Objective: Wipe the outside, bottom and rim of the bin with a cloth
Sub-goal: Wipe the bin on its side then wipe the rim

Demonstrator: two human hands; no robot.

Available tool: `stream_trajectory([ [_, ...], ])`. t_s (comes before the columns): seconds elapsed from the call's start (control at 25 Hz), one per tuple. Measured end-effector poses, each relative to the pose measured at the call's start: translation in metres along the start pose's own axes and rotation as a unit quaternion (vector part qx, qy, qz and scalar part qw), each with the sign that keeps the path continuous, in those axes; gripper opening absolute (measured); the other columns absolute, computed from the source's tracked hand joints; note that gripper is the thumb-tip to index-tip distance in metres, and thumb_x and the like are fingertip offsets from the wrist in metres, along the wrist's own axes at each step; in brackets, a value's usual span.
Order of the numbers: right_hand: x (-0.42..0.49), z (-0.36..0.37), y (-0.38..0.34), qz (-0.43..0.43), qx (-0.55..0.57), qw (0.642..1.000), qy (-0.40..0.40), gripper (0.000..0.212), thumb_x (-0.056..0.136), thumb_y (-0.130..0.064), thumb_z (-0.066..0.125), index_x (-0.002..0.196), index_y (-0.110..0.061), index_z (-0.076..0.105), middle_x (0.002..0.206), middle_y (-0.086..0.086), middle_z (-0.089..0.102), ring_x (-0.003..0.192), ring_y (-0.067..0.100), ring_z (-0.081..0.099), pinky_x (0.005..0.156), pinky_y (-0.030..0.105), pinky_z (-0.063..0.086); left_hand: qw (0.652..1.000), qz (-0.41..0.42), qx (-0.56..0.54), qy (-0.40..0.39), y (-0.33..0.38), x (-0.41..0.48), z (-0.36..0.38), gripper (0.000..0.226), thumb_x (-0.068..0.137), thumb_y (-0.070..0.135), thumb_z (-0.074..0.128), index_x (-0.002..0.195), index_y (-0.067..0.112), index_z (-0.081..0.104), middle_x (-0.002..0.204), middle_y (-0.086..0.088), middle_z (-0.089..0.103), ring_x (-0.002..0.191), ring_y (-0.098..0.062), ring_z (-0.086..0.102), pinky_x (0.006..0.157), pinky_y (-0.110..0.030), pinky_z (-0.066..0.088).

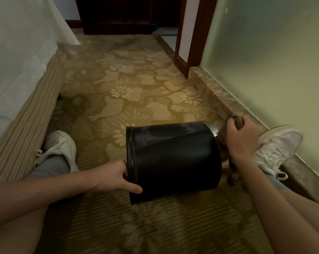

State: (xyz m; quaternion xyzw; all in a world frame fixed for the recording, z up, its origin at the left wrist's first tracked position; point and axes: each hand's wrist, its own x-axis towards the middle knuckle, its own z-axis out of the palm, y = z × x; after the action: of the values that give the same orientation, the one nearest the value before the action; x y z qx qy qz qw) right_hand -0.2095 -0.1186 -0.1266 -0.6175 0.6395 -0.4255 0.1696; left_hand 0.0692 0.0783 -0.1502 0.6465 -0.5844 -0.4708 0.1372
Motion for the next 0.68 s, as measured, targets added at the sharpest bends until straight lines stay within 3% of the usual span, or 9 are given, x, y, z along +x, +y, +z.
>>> stream_trajectory([
  [0.08, -0.012, -0.004, -0.047, -0.146, -0.071, 0.987, 0.007, 0.015, 0.094, -0.035, 0.052, 0.086, -0.023, 0.053, 0.088, -0.005, 0.056, 0.077, 0.018, 0.05, 0.07, 0.032, 0.034, 1.0, 0.014, 0.006, 0.003, -0.001, 0.001, 0.003, 0.058, 0.072, 0.041, 0.08, 0.125, 0.032, 0.059, 0.118, 0.015, 0.066, 0.105, 0.002, 0.062, 0.096, -0.028, 0.051],
  [0.16, -0.053, 0.014, -0.092, -0.268, -0.052, 0.96, -0.062, 0.012, 0.092, -0.034, 0.055, 0.093, -0.022, 0.056, 0.094, -0.003, 0.06, 0.081, 0.018, 0.054, 0.066, 0.032, 0.039, 1.0, 0.024, 0.015, -0.005, -0.001, 0.001, 0.006, 0.058, 0.073, 0.037, 0.081, 0.125, 0.029, 0.058, 0.114, 0.016, 0.067, 0.099, 0.006, 0.062, 0.089, -0.02, 0.051],
  [0.24, -0.108, 0.041, -0.113, -0.378, -0.048, 0.913, -0.147, 0.013, 0.086, -0.029, 0.06, 0.092, -0.018, 0.055, 0.095, 0.0, 0.06, 0.086, 0.02, 0.056, 0.059, 0.033, 0.044, 0.999, 0.026, 0.024, -0.011, -0.003, 0.0, 0.013, 0.055, 0.072, 0.038, 0.081, 0.122, 0.028, 0.06, 0.111, 0.012, 0.068, 0.097, 0.0, 0.065, 0.089, -0.024, 0.053],
  [0.32, -0.141, 0.056, -0.112, -0.452, -0.082, 0.873, -0.164, 0.014, 0.082, -0.024, 0.064, 0.087, -0.015, 0.054, 0.09, 0.0, 0.058, 0.086, 0.02, 0.054, 0.05, 0.03, 0.037, 0.997, 0.039, 0.06, -0.005, -0.006, 0.0, 0.02, 0.053, 0.07, 0.041, 0.082, 0.118, 0.03, 0.061, 0.114, 0.011, 0.068, 0.104, -0.006, 0.063, 0.094, -0.027, 0.05],
  [0.4, -0.122, 0.056, -0.096, -0.441, -0.111, 0.877, -0.155, 0.012, 0.082, -0.021, 0.062, 0.087, -0.015, 0.054, 0.091, 0.002, 0.058, 0.088, 0.022, 0.055, 0.051, 0.031, 0.034, 0.995, 0.053, 0.081, 0.014, -0.01, 0.0, 0.023, 0.05, 0.07, 0.037, 0.083, 0.115, 0.033, 0.061, 0.112, 0.014, 0.067, 0.102, -0.003, 0.062, 0.093, -0.022, 0.049],
  [0.56, -0.038, 0.022, -0.039, -0.259, -0.218, 0.936, -0.098, 0.013, 0.089, -0.024, 0.055, 0.096, -0.013, 0.053, 0.104, 0.008, 0.058, 0.101, 0.031, 0.056, 0.065, 0.039, 0.039, 0.999, 0.025, 0.034, -0.001, -0.001, -0.005, 0.025, 0.042, 0.074, 0.034, 0.08, 0.108, 0.041, 0.056, 0.108, 0.02, 0.065, 0.098, 0.005, 0.062, 0.09, -0.017, 0.05],
  [0.68, -0.028, 0.003, -0.02, -0.231, -0.222, 0.943, -0.086, 0.015, 0.093, -0.029, 0.053, 0.093, -0.014, 0.051, 0.103, 0.008, 0.058, 0.101, 0.03, 0.054, 0.065, 0.036, 0.033, 0.995, -0.022, 0.055, -0.078, 0.007, -0.01, 0.019, 0.053, 0.07, 0.052, 0.078, 0.116, 0.033, 0.058, 0.113, 0.009, 0.066, 0.102, -0.007, 0.063, 0.092, -0.026, 0.052],
])
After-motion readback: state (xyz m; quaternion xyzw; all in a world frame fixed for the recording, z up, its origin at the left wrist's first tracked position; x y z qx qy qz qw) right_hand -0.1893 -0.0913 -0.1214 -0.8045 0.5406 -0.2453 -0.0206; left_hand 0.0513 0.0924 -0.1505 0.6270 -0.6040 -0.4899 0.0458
